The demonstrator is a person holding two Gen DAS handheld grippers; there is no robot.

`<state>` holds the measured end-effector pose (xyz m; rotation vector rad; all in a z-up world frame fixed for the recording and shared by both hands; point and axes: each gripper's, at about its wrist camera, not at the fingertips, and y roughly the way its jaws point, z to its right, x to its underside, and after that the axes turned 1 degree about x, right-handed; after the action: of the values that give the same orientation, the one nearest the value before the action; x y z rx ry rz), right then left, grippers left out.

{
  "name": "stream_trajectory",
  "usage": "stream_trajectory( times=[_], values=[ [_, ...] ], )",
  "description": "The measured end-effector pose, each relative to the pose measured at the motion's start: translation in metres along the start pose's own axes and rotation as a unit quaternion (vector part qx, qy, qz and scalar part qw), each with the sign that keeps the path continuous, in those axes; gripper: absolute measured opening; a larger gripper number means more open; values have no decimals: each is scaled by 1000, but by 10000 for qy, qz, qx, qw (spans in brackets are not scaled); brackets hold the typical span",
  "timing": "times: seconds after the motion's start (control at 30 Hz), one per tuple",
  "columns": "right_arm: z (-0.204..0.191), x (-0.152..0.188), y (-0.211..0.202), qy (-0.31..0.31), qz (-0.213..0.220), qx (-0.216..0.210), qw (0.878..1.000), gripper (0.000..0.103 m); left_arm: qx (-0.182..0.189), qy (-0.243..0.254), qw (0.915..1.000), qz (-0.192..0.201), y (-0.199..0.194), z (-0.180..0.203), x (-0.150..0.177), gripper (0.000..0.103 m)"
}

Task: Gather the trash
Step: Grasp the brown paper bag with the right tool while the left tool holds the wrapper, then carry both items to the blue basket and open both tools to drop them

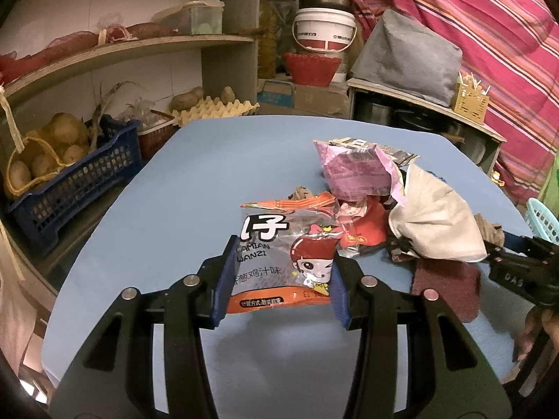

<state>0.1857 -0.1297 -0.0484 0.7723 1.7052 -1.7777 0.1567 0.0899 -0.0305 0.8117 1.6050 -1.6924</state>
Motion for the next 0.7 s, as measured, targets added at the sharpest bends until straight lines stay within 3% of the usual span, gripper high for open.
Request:
stream_trajectory(
  times=[0.4,0.7],
  values=[
    [54,-18,-48,101,538,197,9983,56,51,246,9991,352,-30,35,-9,45],
    [133,-32,-83,355,820,544,9945,56,300,410,9964,677,-58,88,-38,45]
  ],
)
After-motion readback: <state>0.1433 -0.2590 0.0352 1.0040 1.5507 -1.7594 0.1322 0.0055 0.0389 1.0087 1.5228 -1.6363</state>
